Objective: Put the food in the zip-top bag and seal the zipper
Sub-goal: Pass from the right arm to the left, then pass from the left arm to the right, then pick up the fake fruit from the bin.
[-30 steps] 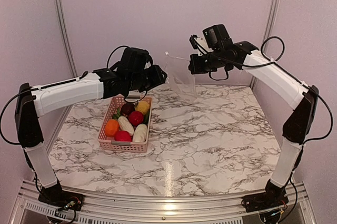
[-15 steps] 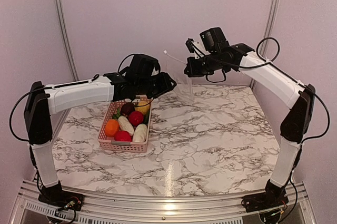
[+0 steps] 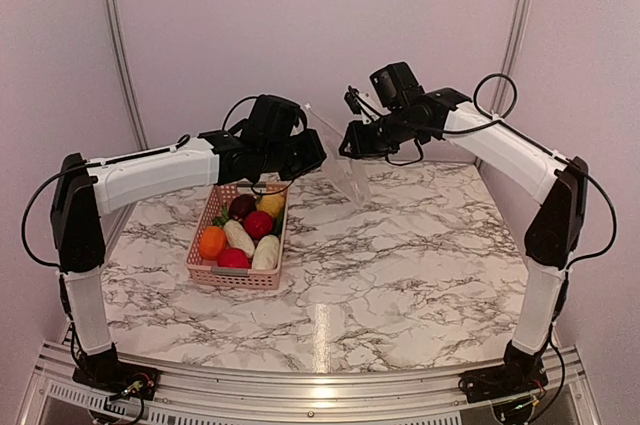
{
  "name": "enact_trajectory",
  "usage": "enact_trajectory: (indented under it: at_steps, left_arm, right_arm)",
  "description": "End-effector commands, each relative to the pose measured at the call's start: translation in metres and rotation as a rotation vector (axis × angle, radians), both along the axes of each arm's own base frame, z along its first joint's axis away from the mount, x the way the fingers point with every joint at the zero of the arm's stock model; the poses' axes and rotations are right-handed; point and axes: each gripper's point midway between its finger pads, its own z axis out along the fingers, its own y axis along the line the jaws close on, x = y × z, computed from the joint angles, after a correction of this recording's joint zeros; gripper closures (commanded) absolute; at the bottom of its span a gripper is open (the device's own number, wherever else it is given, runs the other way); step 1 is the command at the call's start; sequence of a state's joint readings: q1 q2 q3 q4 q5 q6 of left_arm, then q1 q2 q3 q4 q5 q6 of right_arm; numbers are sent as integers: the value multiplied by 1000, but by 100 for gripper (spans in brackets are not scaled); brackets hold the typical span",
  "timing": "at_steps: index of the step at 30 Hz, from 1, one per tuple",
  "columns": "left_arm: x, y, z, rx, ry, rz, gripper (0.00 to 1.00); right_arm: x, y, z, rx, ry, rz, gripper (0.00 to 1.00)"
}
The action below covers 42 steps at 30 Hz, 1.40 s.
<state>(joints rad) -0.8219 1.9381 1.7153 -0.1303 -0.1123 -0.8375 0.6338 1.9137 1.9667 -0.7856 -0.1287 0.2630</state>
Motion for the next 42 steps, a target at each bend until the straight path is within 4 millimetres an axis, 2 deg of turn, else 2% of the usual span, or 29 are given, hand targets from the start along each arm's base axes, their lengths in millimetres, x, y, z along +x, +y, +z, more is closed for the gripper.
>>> enact_trajectory:
  at_steps: [1,3,5,7,11,13,15,17,19,21,23,26,28,29,31,34,39,40,42]
  left_arm:
    - [0,-2,-2,-4,-5,-6,100]
    - [0,-3,-2,-8,-5,-9,100]
    - [-1,-2,-3,-5,-2,-9,100]
    - [-1,3,-8,23,13,8,100]
    - [-2,17,-18,90,31,45,100]
    - [-3,19,-16,90,22,48,100]
    - [-2,14,-10,65,3,27,100]
    - [-5,-1,1,14,-32,-45,90]
    - [-11,-13,16,-20,-93,-116,72]
    - [-15,-16,32,-10,-154,-153,62]
    - [-17,-13,47,13,-214,-171,51]
    - [-22,-2,60,61,-281,-177,40]
    - [-30,8,60,100,-307,-187,35]
    - [-33,15,66,96,-334,-177,30]
    - [-47,34,73,86,-365,-161,3]
    - [-63,63,74,96,-361,-125,1]
    - [-76,108,42,239,-283,-41,1]
    - [-78,115,35,255,-260,-23,1]
    - [-82,116,26,290,-234,-55,1]
  right_arm:
    - [-4,-5,-12,-34,38,-29,77]
    - [-4,-7,-18,-48,51,-33,81]
    - [-1,-13,-19,-80,43,-56,99]
    - [7,-30,-6,-128,-11,-120,100]
    - [26,-72,39,-149,-125,-246,100]
    - [27,-82,46,-163,-147,-252,100]
    - [25,-81,40,-182,-136,-227,100]
    - [21,-71,29,-165,-103,-173,100]
    - [16,-59,24,-128,-81,-125,100]
    - [11,-49,25,-81,-70,-83,100]
    - [11,-49,29,-60,-75,-86,100]
    - [16,-55,36,-55,-92,-96,100]
    - [21,-61,39,-61,-99,-106,100]
    - [24,-65,42,-64,-102,-112,100]
    - [29,-73,44,-72,-108,-124,100]
    - [35,-88,52,-100,-138,-155,100]
    - [43,-130,63,-155,-179,-254,100]
    - [43,-138,64,-160,-189,-266,100]
    - [42,-149,62,-184,-203,-268,100]
